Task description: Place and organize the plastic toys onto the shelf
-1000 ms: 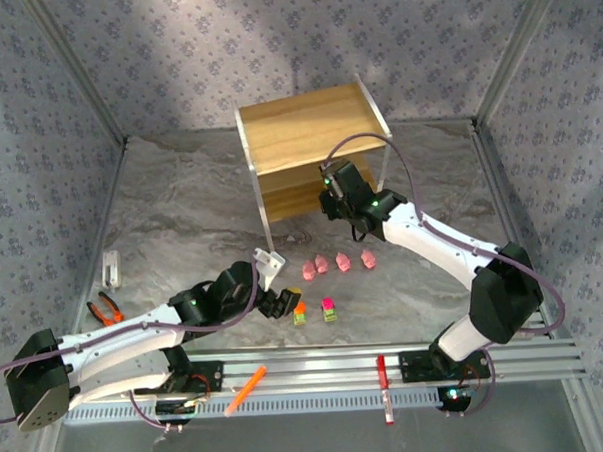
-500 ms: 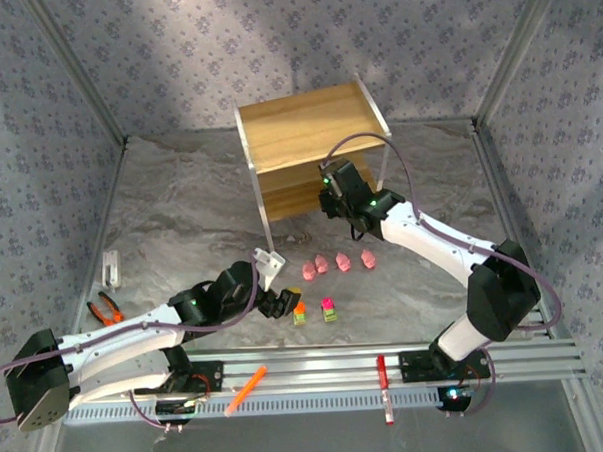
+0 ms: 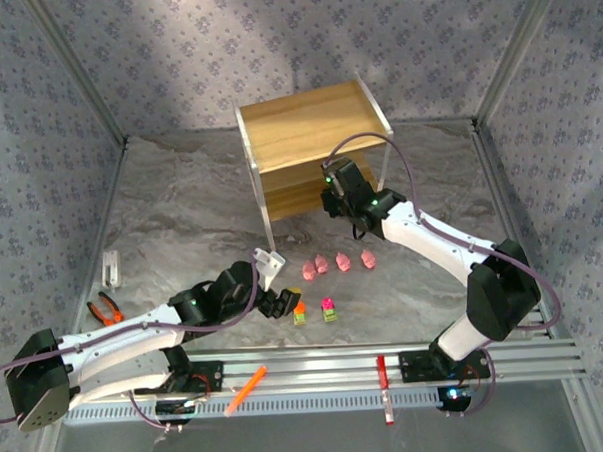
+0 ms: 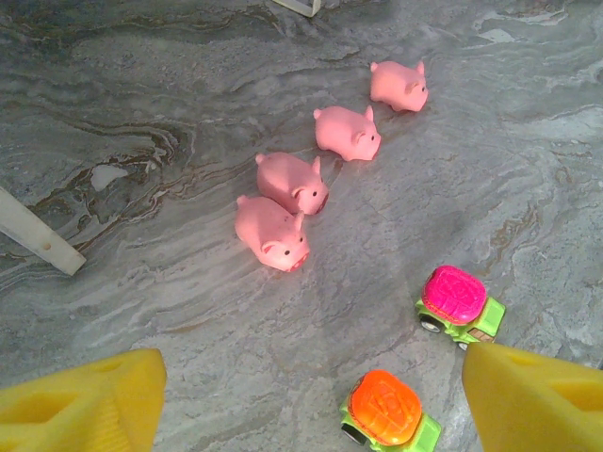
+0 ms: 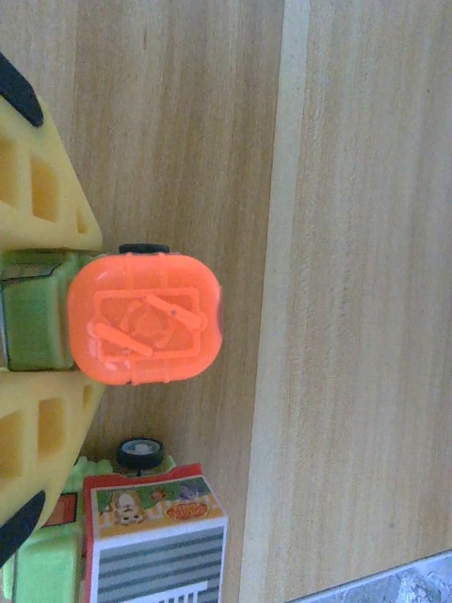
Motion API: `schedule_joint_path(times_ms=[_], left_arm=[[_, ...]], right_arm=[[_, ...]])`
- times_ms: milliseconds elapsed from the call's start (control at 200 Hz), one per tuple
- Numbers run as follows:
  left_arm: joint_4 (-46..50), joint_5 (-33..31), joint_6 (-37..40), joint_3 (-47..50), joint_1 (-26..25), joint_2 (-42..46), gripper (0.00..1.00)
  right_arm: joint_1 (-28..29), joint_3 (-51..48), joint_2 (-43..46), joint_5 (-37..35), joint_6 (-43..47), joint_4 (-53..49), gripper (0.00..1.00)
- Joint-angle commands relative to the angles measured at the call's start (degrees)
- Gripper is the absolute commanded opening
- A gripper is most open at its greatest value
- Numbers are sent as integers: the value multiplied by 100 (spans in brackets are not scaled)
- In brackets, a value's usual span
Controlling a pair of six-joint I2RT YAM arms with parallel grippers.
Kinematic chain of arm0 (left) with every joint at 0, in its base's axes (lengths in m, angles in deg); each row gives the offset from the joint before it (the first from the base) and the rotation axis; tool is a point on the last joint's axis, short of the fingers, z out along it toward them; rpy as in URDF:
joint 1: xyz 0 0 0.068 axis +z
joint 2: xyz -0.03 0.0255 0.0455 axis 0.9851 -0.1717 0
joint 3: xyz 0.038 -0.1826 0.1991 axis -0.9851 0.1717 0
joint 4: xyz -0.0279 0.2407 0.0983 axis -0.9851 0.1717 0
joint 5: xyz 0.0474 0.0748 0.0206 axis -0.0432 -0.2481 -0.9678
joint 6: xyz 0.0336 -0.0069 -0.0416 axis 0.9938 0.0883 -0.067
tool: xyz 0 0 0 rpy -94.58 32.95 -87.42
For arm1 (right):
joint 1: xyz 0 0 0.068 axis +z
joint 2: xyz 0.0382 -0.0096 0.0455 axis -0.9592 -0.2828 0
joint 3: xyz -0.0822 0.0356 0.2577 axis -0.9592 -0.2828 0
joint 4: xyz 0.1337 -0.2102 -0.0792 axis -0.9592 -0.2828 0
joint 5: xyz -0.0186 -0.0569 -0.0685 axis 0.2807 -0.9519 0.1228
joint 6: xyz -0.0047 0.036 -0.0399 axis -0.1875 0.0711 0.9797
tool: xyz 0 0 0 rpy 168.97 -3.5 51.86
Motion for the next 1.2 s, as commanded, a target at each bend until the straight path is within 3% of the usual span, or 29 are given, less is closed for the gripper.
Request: schedule_joint_path(times_ms=[0,1194], left_arm=[[37,-81,44,29,-46,95,82],[37,-104,53,12,-46,51,82]], right_arm=[[-113,-167,-143,-115,26,-13,29],[-104,-301,327,-149,70,-172,46]])
